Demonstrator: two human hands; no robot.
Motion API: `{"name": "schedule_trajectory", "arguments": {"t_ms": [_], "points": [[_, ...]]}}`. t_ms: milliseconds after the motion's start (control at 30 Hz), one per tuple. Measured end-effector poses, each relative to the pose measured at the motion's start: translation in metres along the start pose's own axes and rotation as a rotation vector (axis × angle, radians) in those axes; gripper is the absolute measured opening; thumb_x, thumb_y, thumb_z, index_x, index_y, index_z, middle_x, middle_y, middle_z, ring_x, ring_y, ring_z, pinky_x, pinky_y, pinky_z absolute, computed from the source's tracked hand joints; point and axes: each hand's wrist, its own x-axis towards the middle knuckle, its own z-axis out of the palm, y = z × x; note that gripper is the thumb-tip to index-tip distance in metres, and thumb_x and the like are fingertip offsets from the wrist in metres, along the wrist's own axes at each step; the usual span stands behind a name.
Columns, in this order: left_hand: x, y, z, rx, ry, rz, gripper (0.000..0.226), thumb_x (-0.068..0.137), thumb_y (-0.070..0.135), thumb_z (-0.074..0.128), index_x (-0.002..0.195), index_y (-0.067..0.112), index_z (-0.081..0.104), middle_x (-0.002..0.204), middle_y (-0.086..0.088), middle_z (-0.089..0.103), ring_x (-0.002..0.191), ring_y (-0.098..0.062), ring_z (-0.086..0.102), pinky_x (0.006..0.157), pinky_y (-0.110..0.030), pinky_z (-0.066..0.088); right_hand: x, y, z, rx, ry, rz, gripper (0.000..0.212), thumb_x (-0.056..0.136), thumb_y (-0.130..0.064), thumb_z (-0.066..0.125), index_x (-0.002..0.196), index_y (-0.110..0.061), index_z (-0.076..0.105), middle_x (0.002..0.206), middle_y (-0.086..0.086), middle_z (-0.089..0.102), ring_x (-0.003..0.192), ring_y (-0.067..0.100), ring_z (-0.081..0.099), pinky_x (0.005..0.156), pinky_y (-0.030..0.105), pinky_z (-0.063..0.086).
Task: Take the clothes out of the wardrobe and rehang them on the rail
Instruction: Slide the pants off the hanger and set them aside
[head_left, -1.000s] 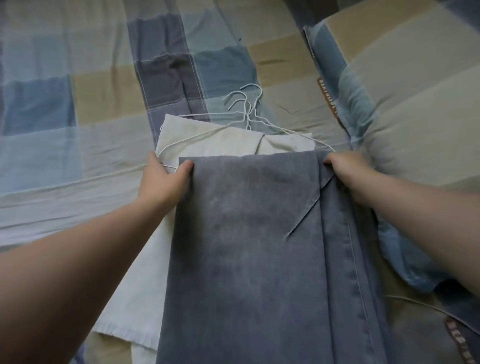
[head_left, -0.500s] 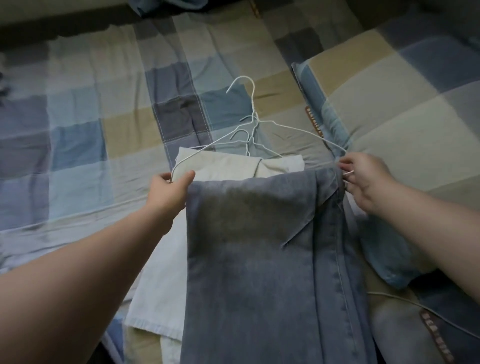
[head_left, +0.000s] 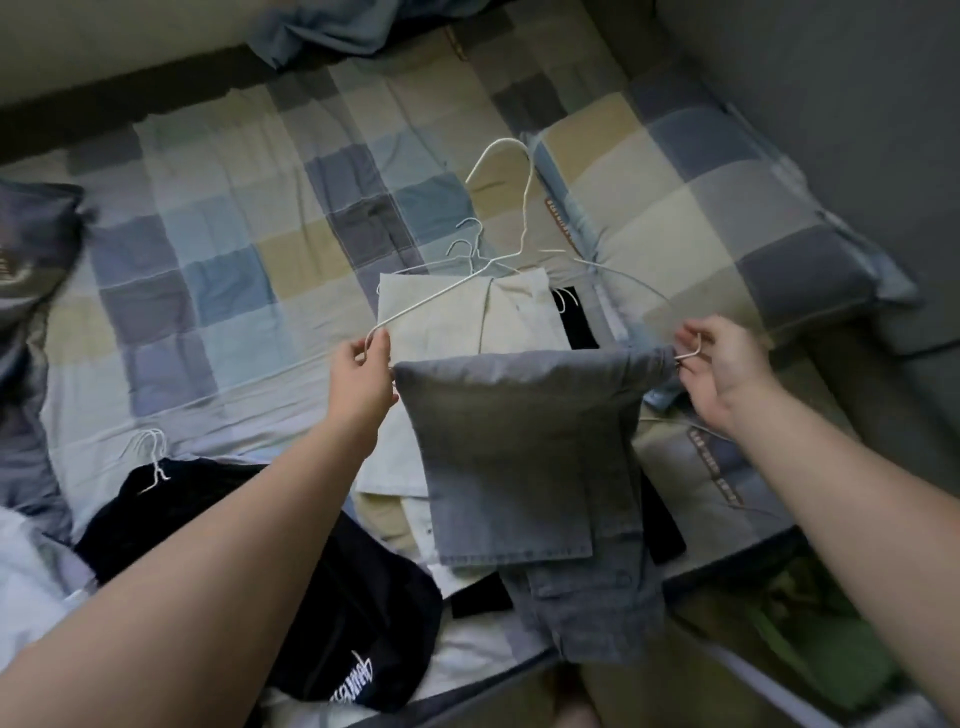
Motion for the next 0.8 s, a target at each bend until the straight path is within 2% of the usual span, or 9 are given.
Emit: {"name": "schedule_trajectory", "arguments": {"t_ms": [100, 167, 200, 267, 400, 533, 667, 733, 800], "points": [[-0.051, 0.000, -0.025, 0.011, -0.057, 0.027, 0.044, 0.100, 0.044, 0.050, 0.135, 0.018, 0.046, 0.100, 0.007, 0.056, 0.092, -0.015, 0.057, 0.093, -0.039, 0.051, -0.070, 0.002, -0.033, 0.077, 0.044, -0.036, 0.013, 0.094, -0.009, 0.052, 0.083, -0.010, 0.059, 0.085, 0.005, 0.058, 0.082, 0.016, 0.058, 0.071, 0.020, 0.050], [-0.084, 0.002, -0.043, 0.016, -0.097, 0.038, 0.051, 0.098, 0.046, 0.052, 0.142, 0.021, 0.042, 0.112, 0.009, 0.055, 0.111, -0.018, 0.057, 0.106, -0.046, 0.045, -0.118, 0.005, -0.055, 0.123, 0.070, -0.048, 0.012, 0.090, -0.014, 0.059, 0.095, -0.005, 0.064, 0.093, 0.008, 0.061, 0.096, 0.022, 0.060, 0.086, 0.028, 0.051], [-0.102, 0.003, -0.054, 0.023, -0.123, 0.052, 0.054, 0.098, 0.047, 0.052, 0.144, 0.022, 0.041, 0.119, 0.006, 0.055, 0.119, -0.020, 0.055, 0.108, -0.049, 0.043, -0.144, 0.008, -0.066, 0.139, 0.092, -0.052, 0.023, 0.086, -0.018, 0.062, 0.104, -0.005, 0.065, 0.099, 0.008, 0.062, 0.101, 0.023, 0.060, 0.091, 0.032, 0.050], [-0.133, 0.004, -0.073, 0.043, -0.166, 0.093, 0.055, 0.098, 0.048, 0.052, 0.146, 0.023, 0.040, 0.128, 0.001, 0.054, 0.124, -0.023, 0.053, 0.109, -0.050, 0.042, -0.195, 0.014, -0.087, 0.167, 0.112, -0.085, 0.028, 0.083, -0.020, 0.063, 0.108, -0.010, 0.065, 0.101, 0.006, 0.063, 0.102, 0.022, 0.061, 0.090, 0.033, 0.050], [-0.195, 0.008, -0.104, 0.110, -0.244, 0.218, 0.051, 0.099, 0.046, 0.050, 0.143, 0.022, 0.042, 0.130, -0.004, 0.056, 0.121, -0.022, 0.054, 0.109, -0.045, 0.043, -0.294, 0.035, -0.128, 0.193, 0.212, -0.168, 0.026, 0.094, -0.005, 0.052, 0.118, -0.011, 0.062, 0.099, 0.004, 0.065, 0.094, 0.015, 0.062, 0.085, 0.025, 0.048], [-0.253, 0.008, -0.124, 0.227, -0.341, 0.347, 0.038, 0.100, 0.046, 0.047, 0.127, 0.019, 0.048, 0.120, -0.004, 0.059, 0.114, -0.020, 0.056, 0.098, -0.038, 0.046, -0.376, 0.067, -0.176, 0.241, 0.334, -0.204, 0.033, 0.096, -0.007, 0.054, 0.129, -0.008, 0.060, 0.118, 0.005, 0.065, 0.110, 0.015, 0.062, 0.096, 0.028, 0.045], [-0.307, -0.003, -0.128, 0.324, -0.436, 0.486, 0.030, 0.102, 0.042, 0.045, 0.108, 0.013, 0.048, 0.094, 0.002, 0.056, 0.084, -0.012, 0.055, 0.065, -0.027, 0.039, -0.439, 0.102, -0.222, 0.295, 0.459, -0.219, 0.031, 0.094, -0.012, 0.061, 0.125, -0.010, 0.064, 0.115, 0.006, 0.069, 0.105, 0.016, 0.066, 0.091, 0.030, 0.051], [-0.334, -0.013, -0.129, 0.369, -0.487, 0.584, 0.030, 0.103, 0.039, 0.043, 0.093, 0.011, 0.041, 0.075, 0.005, 0.044, 0.065, -0.009, 0.042, 0.056, -0.029, 0.033, -0.467, 0.120, -0.245, 0.316, 0.518, -0.237, 0.029, 0.095, -0.013, 0.060, 0.123, -0.008, 0.064, 0.110, 0.007, 0.070, 0.102, 0.017, 0.068, 0.082, 0.027, 0.053], [-0.360, -0.023, -0.132, 0.391, -0.517, 0.633, 0.030, 0.103, 0.037, 0.043, 0.090, 0.011, 0.039, 0.073, 0.006, 0.039, 0.063, -0.010, 0.039, 0.056, -0.030, 0.032, -0.495, 0.139, -0.267, 0.346, 0.575, -0.256, 0.025, 0.097, -0.013, 0.058, 0.120, -0.006, 0.065, 0.105, 0.009, 0.070, 0.099, 0.018, 0.068, 0.081, 0.028, 0.054]]}}
